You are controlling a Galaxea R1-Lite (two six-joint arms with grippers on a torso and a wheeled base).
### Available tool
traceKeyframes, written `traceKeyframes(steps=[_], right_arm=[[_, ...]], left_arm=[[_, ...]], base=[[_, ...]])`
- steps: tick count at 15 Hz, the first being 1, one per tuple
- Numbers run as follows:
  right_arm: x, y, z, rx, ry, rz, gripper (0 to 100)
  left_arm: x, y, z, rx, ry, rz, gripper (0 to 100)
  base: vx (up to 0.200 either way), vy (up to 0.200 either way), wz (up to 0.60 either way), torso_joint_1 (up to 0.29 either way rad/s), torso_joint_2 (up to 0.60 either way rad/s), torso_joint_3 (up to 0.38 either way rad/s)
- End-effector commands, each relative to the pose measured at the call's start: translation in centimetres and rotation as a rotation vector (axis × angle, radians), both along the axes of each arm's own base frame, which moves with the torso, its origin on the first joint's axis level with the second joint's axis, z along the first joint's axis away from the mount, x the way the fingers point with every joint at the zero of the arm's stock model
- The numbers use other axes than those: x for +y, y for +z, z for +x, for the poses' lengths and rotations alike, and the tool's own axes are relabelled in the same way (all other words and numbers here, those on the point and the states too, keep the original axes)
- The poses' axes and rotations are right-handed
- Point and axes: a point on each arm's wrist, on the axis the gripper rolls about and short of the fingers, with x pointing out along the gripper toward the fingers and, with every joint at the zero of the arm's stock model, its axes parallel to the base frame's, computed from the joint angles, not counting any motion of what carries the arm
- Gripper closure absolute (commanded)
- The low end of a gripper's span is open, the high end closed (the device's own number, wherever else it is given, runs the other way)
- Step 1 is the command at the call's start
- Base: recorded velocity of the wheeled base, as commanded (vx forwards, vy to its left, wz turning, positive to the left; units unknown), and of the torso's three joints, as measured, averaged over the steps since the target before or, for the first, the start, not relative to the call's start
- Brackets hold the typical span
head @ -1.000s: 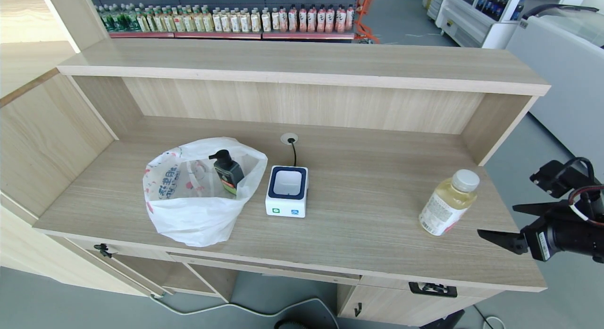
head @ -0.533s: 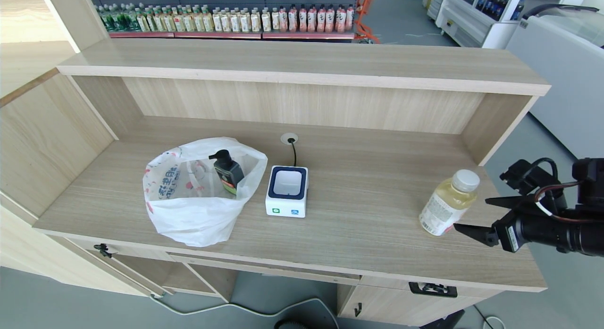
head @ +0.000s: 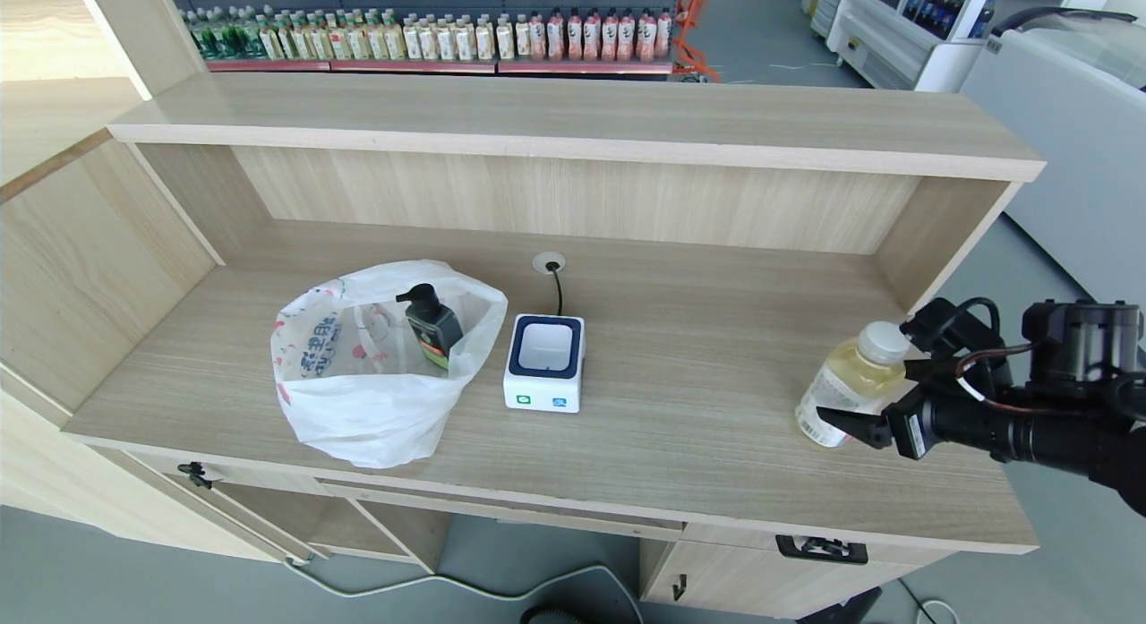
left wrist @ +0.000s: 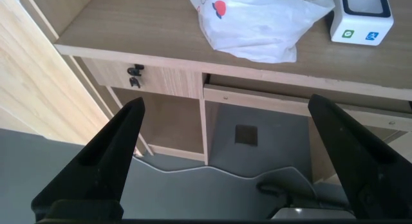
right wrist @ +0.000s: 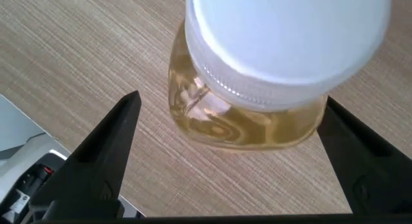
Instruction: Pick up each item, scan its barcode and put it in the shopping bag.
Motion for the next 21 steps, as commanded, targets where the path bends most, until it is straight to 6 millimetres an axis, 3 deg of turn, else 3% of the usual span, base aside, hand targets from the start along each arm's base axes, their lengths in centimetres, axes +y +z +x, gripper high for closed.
traceKeyframes(steps=[1, 12, 13, 21], right_arm=[[0.5, -0.9, 0.9, 0.015, 0.018, 0.001, 0], [1.5, -2.1, 5.0, -0.054, 0.061, 0.013, 0], [1.6, -1.9, 4.9, -0.056, 0.072, 0.023, 100], [1.4, -1.5, 4.2, -0.062, 0.064, 0.019, 100]], left_arm=[[0.0, 0.0, 0.0, -0.002, 0.001, -0.001, 0], [0.0, 0.0, 0.0, 0.000, 0.001, -0.001, 0], [0.0, 0.0, 0.0, 0.000, 0.001, -0.001, 0], [0.0, 0.0, 0.0, 0.000, 0.001, 0.001, 0]], base=[[0.000, 0.000, 0.00, 0.000, 0.00, 0.000], [0.000, 0.000, 0.00, 0.000, 0.00, 0.000], [0.000, 0.000, 0.00, 0.000, 0.00, 0.000], [0.000, 0.000, 0.00, 0.000, 0.00, 0.000]])
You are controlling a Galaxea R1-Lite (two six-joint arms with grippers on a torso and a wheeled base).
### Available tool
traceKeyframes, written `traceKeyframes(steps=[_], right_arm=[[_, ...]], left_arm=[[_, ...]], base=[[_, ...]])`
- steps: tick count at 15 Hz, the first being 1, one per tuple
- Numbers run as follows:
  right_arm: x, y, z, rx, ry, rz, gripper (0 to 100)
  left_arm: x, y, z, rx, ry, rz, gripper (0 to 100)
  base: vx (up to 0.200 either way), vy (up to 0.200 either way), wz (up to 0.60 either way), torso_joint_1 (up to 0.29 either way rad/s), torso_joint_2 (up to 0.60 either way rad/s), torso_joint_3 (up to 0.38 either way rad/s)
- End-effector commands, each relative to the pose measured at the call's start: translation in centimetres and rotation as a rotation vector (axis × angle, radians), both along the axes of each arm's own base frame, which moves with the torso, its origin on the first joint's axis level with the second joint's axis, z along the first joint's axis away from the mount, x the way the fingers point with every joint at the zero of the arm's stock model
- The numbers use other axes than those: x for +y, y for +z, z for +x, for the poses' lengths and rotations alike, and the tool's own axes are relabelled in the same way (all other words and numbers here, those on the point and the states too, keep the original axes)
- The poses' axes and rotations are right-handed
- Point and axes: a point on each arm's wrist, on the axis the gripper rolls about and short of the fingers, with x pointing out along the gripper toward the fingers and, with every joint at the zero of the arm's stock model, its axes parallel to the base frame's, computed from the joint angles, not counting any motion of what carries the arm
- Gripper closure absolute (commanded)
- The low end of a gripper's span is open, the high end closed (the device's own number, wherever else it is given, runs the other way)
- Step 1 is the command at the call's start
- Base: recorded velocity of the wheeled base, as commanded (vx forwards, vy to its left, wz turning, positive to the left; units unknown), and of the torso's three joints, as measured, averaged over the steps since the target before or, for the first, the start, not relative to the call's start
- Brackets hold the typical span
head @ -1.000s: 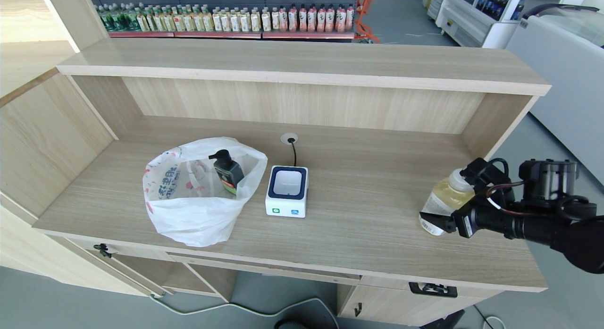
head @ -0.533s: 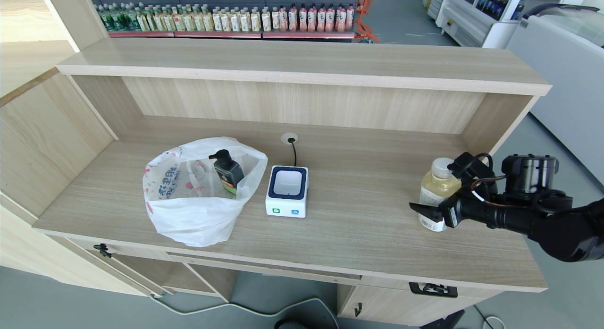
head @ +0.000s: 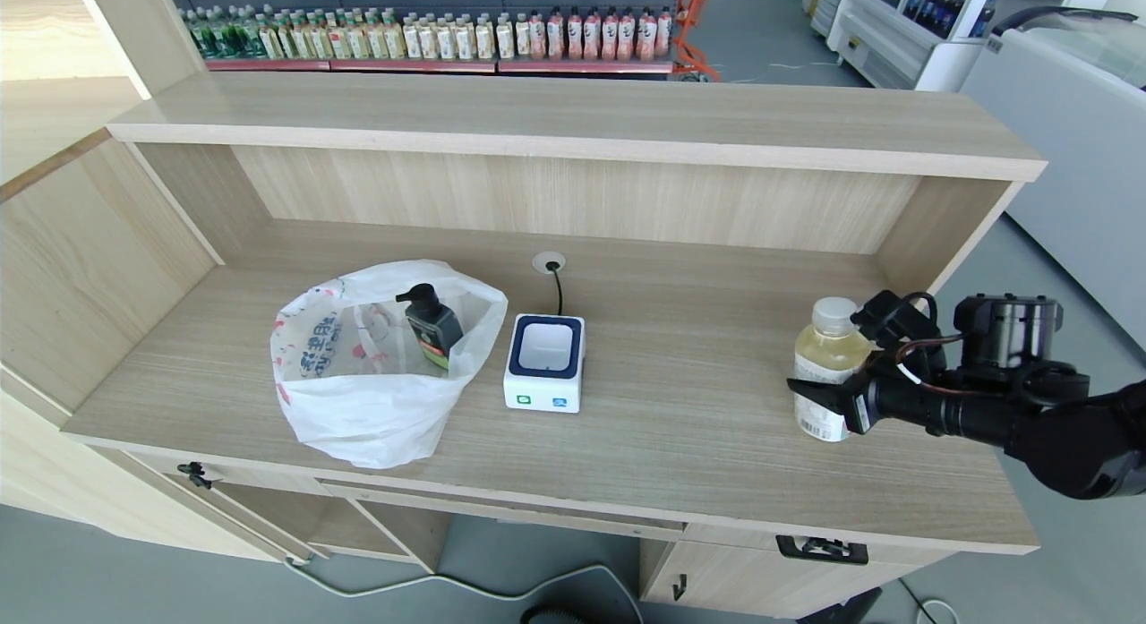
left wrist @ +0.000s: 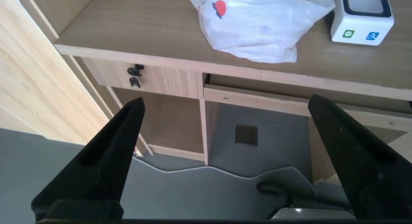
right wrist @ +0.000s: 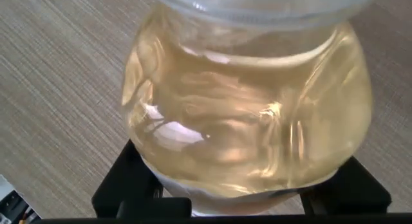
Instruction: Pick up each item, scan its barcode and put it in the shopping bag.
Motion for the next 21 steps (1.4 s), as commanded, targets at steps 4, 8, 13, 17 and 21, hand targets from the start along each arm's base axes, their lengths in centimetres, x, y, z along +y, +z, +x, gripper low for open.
traceKeyframes(steps=[4, 8, 13, 17, 21], right_arm=[[0.3, 4.1, -1.6, -0.036, 0.015, 0.170, 100], [1.1, 12.6, -6.1, 0.135, 0.282, 0.469, 100], [2.1, 16.3, -11.7, 0.222, 0.623, 0.541, 100], [3.4, 19.8, -16.2, 0.313, 0.796, 0.628, 100], [3.7, 20.4, -18.6, 0.348, 0.887, 0.636, 100]], left_arm=[[0.0, 0.0, 0.0, 0.000, 0.001, 0.000, 0], [0.0, 0.0, 0.0, 0.000, 0.001, -0.001, 0], [0.0, 0.0, 0.0, -0.002, 0.001, -0.001, 0], [0.0, 0.0, 0.0, 0.000, 0.001, -0.001, 0], [0.0, 0.0, 0.0, -0.002, 0.001, -0.001, 0]], base=[[0.000, 0.000, 0.00, 0.000, 0.00, 0.000], [0.000, 0.000, 0.00, 0.000, 0.00, 0.000], [0.000, 0.000, 0.00, 0.000, 0.00, 0.000], [0.000, 0.000, 0.00, 0.000, 0.00, 0.000], [0.000, 0.000, 0.00, 0.000, 0.00, 0.000]])
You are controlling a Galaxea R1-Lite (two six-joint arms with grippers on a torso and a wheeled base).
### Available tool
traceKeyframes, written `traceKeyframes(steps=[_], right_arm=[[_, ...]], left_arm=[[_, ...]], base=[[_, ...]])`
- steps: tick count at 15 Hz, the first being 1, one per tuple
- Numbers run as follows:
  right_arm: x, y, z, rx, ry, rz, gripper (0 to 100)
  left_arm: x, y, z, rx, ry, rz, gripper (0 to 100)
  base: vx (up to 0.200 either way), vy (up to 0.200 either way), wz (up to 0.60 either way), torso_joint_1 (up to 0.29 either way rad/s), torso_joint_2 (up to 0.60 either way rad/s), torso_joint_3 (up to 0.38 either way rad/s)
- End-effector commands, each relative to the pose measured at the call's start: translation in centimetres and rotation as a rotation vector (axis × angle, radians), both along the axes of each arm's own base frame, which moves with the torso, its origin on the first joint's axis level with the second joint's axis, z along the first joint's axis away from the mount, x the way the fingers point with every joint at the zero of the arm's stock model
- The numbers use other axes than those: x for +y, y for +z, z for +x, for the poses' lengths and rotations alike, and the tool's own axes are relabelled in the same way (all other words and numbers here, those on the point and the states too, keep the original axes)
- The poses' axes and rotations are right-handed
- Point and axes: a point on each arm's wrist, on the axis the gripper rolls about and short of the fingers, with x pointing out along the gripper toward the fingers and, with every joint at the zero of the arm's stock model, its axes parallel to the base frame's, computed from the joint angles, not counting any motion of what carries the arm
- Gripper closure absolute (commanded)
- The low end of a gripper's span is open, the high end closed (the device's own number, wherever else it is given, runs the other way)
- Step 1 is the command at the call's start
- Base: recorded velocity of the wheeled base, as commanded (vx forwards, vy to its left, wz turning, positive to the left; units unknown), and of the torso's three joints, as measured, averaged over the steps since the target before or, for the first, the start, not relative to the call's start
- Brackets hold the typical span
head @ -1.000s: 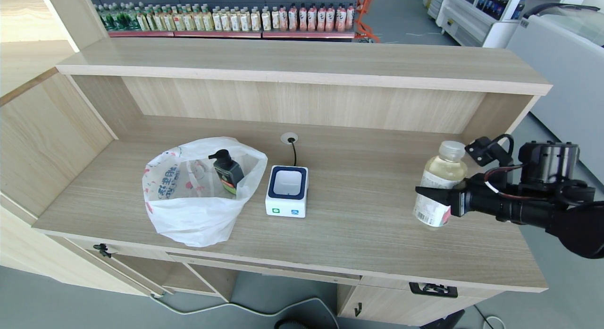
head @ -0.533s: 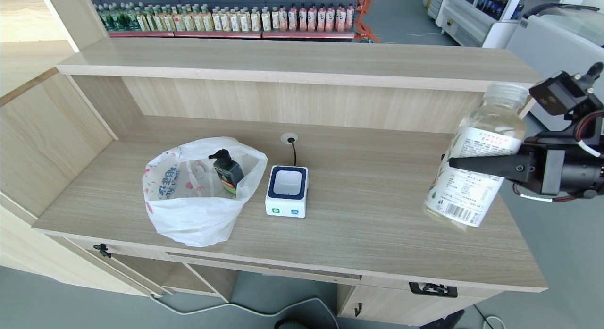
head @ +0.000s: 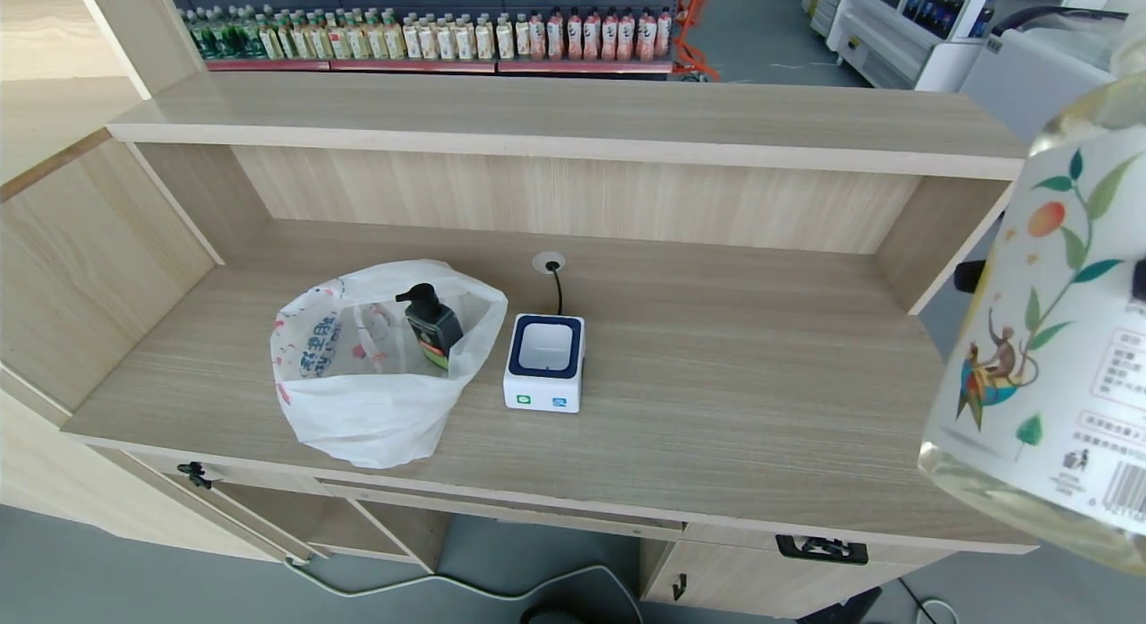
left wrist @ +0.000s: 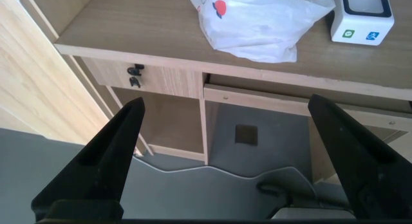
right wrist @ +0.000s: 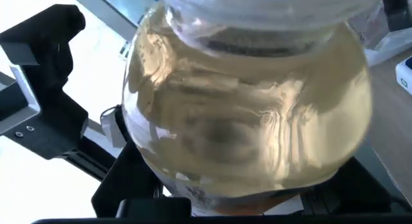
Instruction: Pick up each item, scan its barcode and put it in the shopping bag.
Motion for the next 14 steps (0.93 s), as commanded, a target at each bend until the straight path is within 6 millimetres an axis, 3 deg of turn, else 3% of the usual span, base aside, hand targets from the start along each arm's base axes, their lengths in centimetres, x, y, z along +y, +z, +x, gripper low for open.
traceKeyframes(steps=[1, 6, 14], right_arm=[[-0.2, 0.3, -1.7, -0.019, 0.036, 0.008, 100], [0.0, 0.7, -3.4, 0.057, 0.134, 0.014, 100], [0.1, 0.6, -4.5, 0.107, 0.169, 0.014, 100]], left_arm=[[0.0, 0.0, 0.0, -0.002, 0.001, 0.000, 0], [0.0, 0.0, 0.0, 0.000, 0.001, 0.000, 0], [0.0, 0.0, 0.0, -0.002, 0.001, 0.000, 0]], base=[[0.000, 0.000, 0.00, 0.000, 0.00, 0.000], [0.000, 0.000, 0.00, 0.000, 0.00, 0.000], [0.000, 0.000, 0.00, 0.000, 0.00, 0.000]])
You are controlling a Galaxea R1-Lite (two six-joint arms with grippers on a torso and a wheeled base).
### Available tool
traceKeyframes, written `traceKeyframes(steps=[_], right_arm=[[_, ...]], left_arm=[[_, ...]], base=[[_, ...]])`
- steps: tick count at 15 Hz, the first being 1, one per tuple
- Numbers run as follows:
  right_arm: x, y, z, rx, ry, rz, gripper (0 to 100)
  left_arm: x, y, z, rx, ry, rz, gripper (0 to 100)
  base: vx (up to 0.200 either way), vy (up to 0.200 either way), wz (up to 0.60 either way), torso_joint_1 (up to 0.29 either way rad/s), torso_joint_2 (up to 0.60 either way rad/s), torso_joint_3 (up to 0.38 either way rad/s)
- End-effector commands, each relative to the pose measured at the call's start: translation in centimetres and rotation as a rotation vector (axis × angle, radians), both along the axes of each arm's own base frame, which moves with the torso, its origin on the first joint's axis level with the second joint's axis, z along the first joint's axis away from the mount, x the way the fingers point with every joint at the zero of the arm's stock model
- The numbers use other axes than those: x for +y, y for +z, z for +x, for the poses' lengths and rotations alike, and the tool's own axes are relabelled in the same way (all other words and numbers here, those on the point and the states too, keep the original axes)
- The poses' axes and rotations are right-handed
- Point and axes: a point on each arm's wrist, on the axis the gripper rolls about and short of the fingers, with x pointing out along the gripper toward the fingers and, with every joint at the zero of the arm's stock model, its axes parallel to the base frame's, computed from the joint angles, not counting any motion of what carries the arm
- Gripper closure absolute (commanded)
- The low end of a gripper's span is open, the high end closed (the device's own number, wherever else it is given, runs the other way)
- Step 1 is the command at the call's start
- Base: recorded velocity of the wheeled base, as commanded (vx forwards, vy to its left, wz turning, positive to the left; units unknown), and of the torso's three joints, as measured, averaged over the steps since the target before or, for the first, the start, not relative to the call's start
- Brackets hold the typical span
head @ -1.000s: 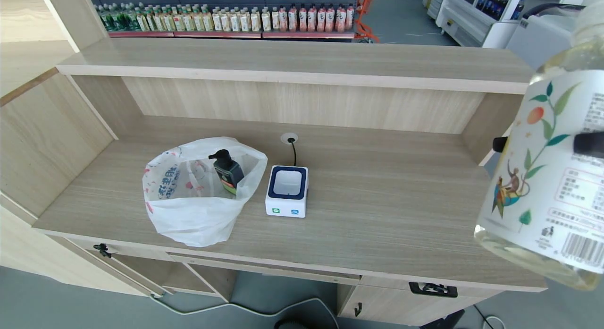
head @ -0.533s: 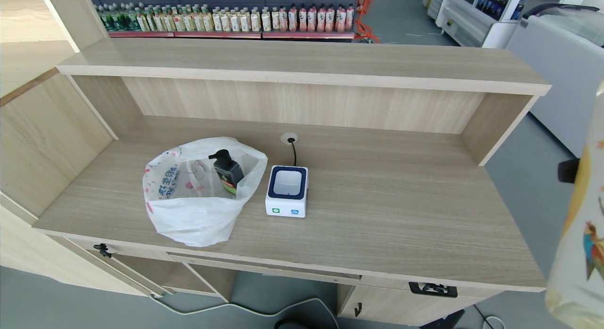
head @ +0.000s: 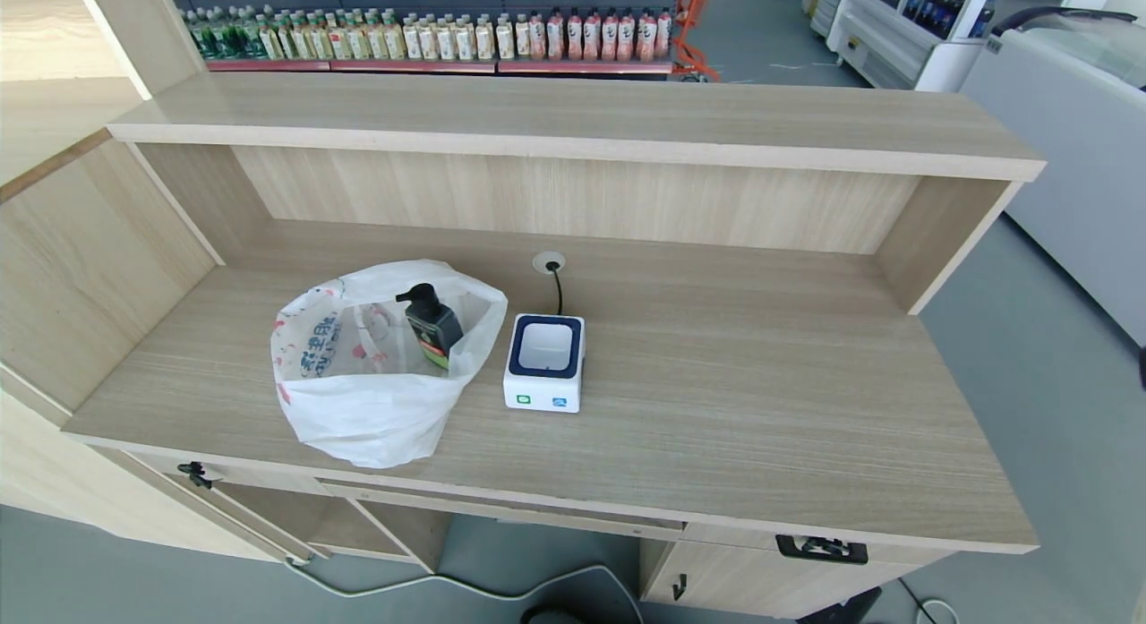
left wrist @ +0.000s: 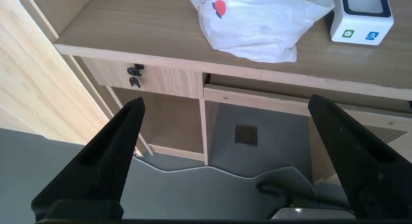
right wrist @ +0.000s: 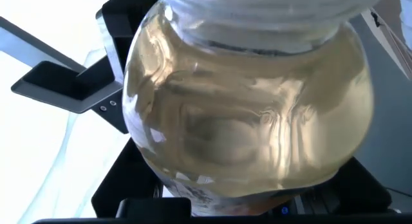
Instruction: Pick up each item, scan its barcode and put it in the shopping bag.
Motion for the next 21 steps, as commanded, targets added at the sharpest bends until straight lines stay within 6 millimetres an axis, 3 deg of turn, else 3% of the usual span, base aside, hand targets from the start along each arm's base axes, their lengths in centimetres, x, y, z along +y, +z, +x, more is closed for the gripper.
traceKeyframes(steps=[1, 11, 13, 15, 18, 20, 21], right_arm=[[-0.1, -0.2, -0.4, 0.001, -0.001, 0.000, 100], [-0.3, -0.6, -0.6, 0.005, -0.013, -0.002, 100], [-0.4, -1.4, 1.0, -0.093, -0.083, -0.007, 100], [-0.5, -3.6, 4.7, -0.302, -0.279, -0.068, 100], [-0.6, -6.0, 9.1, -0.570, -0.826, -0.404, 100], [-0.8, -6.3, 10.7, -0.697, -1.069, -0.558, 100], [-0.6, -6.3, 11.3, -0.779, -1.085, -0.564, 100]], left_arm=[[0.0, 0.0, 0.0, 0.000, 0.001, 0.001, 0], [0.0, 0.0, 0.0, 0.000, 0.001, 0.001, 0], [0.0, 0.0, 0.0, 0.000, 0.001, -0.001, 0], [0.0, 0.0, 0.0, -0.002, 0.001, -0.001, 0], [0.0, 0.0, 0.0, 0.000, 0.001, -0.001, 0], [0.0, 0.0, 0.0, 0.000, 0.001, -0.001, 0], [0.0, 0.0, 0.0, 0.000, 0.001, -0.001, 0]], base=[[0.000, 0.000, 0.00, 0.000, 0.00, 0.000], [0.000, 0.000, 0.00, 0.000, 0.00, 0.000], [0.000, 0.000, 0.00, 0.000, 0.00, 0.000], [0.000, 0.000, 0.00, 0.000, 0.00, 0.000], [0.000, 0.000, 0.00, 0.000, 0.00, 0.000], [0.000, 0.000, 0.00, 0.000, 0.00, 0.000], [0.000, 0.000, 0.00, 0.000, 0.00, 0.000]])
